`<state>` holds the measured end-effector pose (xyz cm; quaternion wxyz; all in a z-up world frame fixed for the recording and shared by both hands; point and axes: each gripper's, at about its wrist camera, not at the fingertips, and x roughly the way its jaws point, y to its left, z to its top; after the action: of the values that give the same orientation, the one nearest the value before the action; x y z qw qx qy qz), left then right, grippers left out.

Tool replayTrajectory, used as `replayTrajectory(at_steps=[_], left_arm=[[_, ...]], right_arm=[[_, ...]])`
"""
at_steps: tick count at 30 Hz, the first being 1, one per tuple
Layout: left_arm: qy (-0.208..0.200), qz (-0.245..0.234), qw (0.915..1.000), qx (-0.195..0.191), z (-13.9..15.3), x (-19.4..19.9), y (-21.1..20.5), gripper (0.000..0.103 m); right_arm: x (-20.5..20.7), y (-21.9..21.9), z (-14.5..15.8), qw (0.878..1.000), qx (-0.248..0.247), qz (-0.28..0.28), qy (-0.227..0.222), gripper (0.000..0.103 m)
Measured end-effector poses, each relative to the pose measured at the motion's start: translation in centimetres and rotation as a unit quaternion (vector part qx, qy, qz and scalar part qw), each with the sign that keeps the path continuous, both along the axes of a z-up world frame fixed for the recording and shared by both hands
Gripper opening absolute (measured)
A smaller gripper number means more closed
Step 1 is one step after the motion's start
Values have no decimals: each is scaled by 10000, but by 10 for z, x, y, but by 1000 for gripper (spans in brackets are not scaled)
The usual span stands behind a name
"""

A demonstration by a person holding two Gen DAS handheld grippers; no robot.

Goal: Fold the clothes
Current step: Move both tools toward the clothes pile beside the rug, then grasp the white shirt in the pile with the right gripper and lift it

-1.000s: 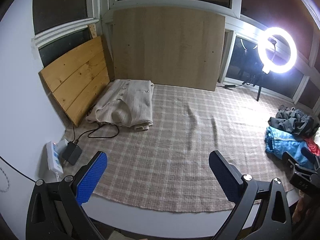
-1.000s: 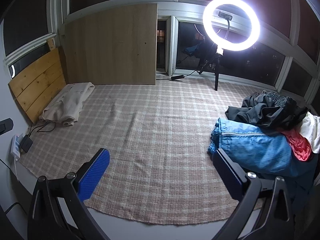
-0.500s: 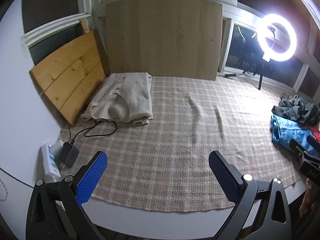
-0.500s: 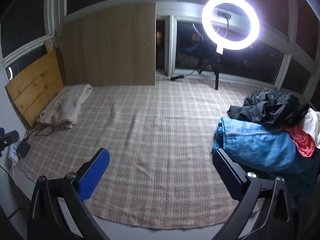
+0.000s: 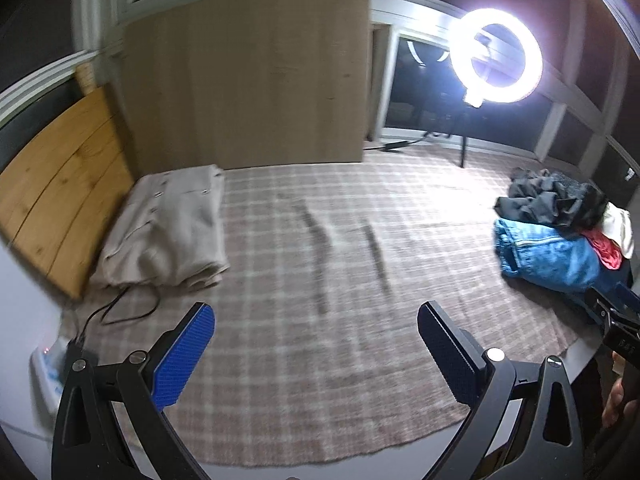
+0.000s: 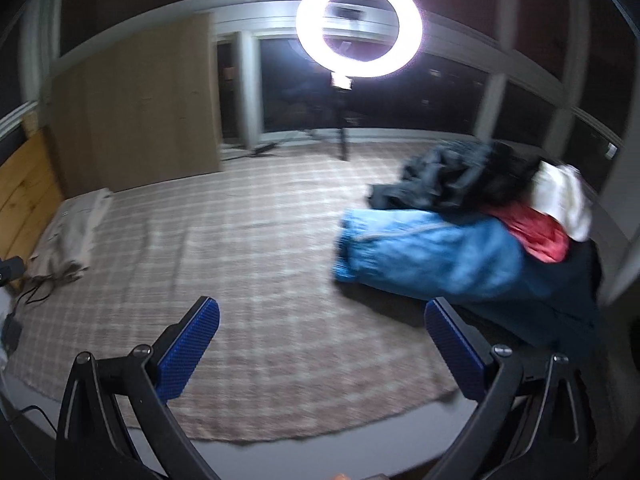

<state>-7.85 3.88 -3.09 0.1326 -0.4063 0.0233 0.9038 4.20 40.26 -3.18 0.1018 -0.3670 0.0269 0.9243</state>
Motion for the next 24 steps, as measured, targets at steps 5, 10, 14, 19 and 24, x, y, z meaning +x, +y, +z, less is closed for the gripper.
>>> replayTrajectory(at_steps=[5, 10, 14, 19, 24], left_arm=[[-53, -386, 9991, 153, 5, -11, 32, 102], [-76, -624, 9979, 176, 9, -19, 66, 102], [-146, -684, 9973, 217, 12, -27, 95, 102], [-56, -573, 9982, 143, 21, -34, 142, 102], [-42, -506, 9986, 155, 34, -42, 203, 102]], right_arm=[[19, 49, 3, 9980, -211, -592, 68, 103], [37, 100, 16, 9923, -301, -1137, 379, 103], [45, 147, 28, 9870, -257, -1473, 587, 103], [47, 232, 36, 9804, -76, -1816, 762, 103], [48, 346, 35, 9689, -358, -2325, 768, 103]])
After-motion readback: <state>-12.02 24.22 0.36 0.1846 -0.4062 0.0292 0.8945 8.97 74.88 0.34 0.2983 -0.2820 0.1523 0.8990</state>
